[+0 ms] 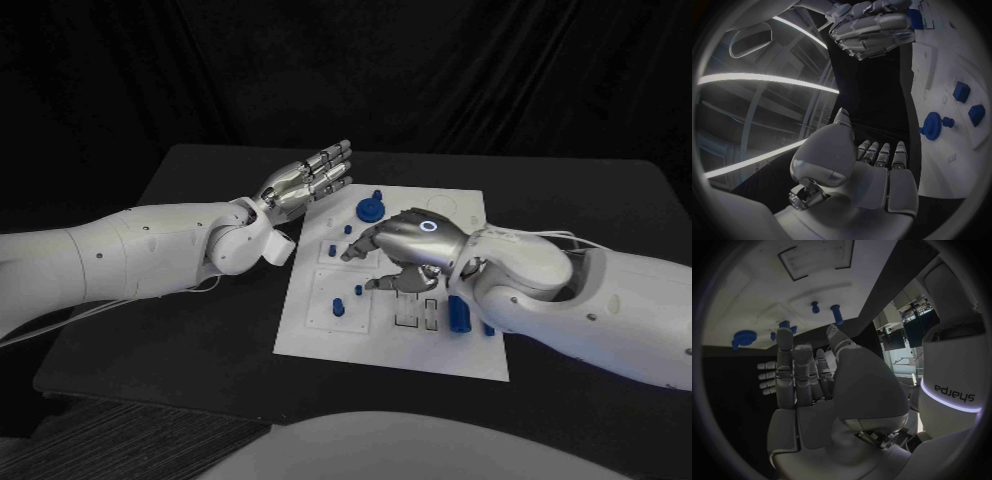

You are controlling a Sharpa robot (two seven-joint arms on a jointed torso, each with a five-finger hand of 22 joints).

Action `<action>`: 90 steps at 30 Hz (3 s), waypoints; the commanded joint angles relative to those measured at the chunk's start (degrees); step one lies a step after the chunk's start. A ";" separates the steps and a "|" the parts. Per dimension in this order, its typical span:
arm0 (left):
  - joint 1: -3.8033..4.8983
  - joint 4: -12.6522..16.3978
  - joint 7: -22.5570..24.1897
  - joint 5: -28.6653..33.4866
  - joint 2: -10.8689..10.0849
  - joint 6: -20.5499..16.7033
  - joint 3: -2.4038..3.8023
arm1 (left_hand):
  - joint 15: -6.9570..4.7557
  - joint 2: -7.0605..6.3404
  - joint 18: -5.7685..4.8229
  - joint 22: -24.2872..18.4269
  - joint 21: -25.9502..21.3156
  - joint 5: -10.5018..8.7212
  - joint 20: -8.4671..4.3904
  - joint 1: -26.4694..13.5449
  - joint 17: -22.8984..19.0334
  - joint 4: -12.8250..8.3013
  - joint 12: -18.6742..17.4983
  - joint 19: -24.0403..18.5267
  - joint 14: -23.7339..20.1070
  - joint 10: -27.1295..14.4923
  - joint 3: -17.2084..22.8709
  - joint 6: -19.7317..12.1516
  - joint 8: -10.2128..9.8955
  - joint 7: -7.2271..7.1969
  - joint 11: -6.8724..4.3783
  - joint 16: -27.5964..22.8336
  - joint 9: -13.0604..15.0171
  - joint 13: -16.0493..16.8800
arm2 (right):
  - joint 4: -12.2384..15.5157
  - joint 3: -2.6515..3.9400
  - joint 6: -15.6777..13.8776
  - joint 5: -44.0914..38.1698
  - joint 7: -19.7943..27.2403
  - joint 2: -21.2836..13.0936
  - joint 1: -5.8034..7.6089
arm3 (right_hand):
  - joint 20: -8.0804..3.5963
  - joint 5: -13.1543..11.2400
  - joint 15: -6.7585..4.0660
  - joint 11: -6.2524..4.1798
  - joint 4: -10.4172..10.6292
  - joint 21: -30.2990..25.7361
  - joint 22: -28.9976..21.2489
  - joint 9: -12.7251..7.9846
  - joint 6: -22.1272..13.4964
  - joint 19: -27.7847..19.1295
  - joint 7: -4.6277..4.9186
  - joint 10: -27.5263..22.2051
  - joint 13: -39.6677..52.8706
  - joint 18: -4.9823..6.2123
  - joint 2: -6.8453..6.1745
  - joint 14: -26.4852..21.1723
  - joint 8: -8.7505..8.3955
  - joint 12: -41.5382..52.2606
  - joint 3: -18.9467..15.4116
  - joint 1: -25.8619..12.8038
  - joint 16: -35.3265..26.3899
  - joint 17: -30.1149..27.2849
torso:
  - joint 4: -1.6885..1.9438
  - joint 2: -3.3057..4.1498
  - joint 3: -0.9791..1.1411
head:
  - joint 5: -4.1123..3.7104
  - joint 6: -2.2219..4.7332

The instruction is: Assemble the parts on the task board

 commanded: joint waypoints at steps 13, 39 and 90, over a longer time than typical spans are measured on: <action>-0.83 0.80 7.28 0.32 -0.90 -0.93 0.05 | 0.32 0.19 0.70 0.06 -0.08 0.47 0.26 0.68 -0.10 -0.02 -0.20 0.14 -0.02 -0.10 0.43 0.81 0.21 0.05 0.00 -0.21 0.18 -0.07 | 9.01 0.03 4.44 13.40 -10.04 -19.39 8.19 | -3.54 6.13 -3.65 -6.05 4.90 42.60 10.69 4.36 19.04 13.82 0.65 46.95 74.00 -5.56 2.42 16.38 8.30 62.43 -1.24 -5.76 28.69 39.06 | -1.07 -0.74 0.12 | -3.01 0.00; -1.09 1.66 8.03 0.31 -1.60 -1.64 0.05 | 0.16 -0.17 0.94 0.03 -0.08 0.63 0.42 0.97 -0.10 0.08 -0.20 0.14 -0.02 -0.10 0.34 1.64 0.41 -0.04 0.21 -0.21 0.32 -0.07 | 6.19 0.01 28.25 34.27 -36.81 -17.07 5.26 | -5.76 3.70 -5.89 -8.34 8.86 53.13 12.12 12.27 22.97 14.32 -1.66 46.95 74.00 -6.70 4.37 16.38 9.58 62.43 -4.66 -25.82 28.69 39.06 | -1.86 -0.99 0.12 | -2.46 0.00; -1.20 0.90 6.98 0.31 -0.89 -0.25 0.05 | 0.42 -0.10 1.06 0.10 -0.04 0.67 0.71 1.02 -0.10 0.13 -0.20 0.18 -0.02 -0.10 0.39 1.52 0.35 1.05 0.29 -0.21 0.28 -0.07 | 1.60 0.01 28.24 32.96 -39.66 -9.54 2.01 | -7.07 -0.74 -7.42 -10.06 9.13 53.56 11.77 49.41 11.68 13.48 -3.49 46.95 74.00 -6.50 4.32 15.69 26.03 62.43 -8.54 -27.65 26.84 35.57 | -1.93 -1.09 0.01 | -1.88 0.00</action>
